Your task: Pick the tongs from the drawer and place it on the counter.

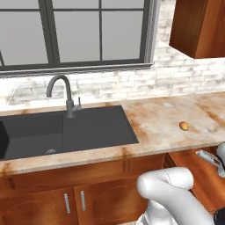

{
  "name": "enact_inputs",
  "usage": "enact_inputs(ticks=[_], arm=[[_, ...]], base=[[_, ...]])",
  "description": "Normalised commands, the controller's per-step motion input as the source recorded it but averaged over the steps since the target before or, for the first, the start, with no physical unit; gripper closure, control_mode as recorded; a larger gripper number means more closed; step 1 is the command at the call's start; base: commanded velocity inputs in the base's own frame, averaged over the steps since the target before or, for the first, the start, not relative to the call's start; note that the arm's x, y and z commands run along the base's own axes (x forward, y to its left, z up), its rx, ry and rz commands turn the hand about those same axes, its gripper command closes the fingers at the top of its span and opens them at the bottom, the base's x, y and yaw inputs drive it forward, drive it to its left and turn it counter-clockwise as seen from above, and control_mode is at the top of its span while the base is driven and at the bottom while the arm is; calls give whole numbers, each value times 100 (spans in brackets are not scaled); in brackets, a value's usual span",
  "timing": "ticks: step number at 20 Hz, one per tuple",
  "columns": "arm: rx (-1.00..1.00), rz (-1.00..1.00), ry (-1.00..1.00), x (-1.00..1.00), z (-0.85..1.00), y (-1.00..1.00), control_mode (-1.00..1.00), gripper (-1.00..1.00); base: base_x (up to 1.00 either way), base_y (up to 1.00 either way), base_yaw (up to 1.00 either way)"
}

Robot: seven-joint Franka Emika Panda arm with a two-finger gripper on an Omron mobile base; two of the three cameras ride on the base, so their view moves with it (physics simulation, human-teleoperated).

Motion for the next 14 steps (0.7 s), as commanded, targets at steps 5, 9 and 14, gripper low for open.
enact_inputs(ticks=[5,9,14], arm=[[1,3,-24,52,100,9,-100,100],[7,20,-20,96,100,0,-100,100],[7,28,-8,100,100,30,-100,100]], base=[[0,0,0],[0,0,0],[0,0,0]])
